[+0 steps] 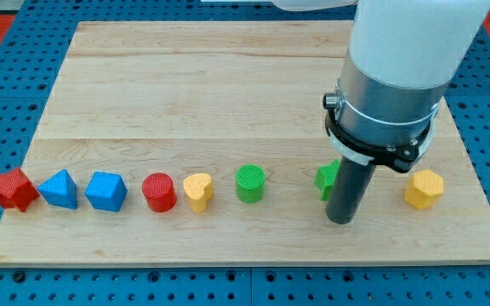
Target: Nudge the green star left a bit
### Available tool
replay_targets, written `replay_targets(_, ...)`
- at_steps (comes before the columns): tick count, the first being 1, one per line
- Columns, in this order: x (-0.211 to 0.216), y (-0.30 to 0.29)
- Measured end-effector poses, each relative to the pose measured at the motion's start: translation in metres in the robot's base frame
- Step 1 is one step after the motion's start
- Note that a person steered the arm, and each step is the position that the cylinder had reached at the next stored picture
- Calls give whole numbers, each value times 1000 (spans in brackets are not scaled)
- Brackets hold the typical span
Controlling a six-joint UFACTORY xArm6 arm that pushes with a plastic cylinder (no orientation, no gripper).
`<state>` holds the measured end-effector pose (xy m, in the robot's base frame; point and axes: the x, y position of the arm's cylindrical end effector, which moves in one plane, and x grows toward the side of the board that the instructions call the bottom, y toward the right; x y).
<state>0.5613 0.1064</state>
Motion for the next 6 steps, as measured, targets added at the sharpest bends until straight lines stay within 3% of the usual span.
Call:
replay_targets(3,-19,50)
replay_targets(4,-49,66)
replay_targets(6,-74,37)
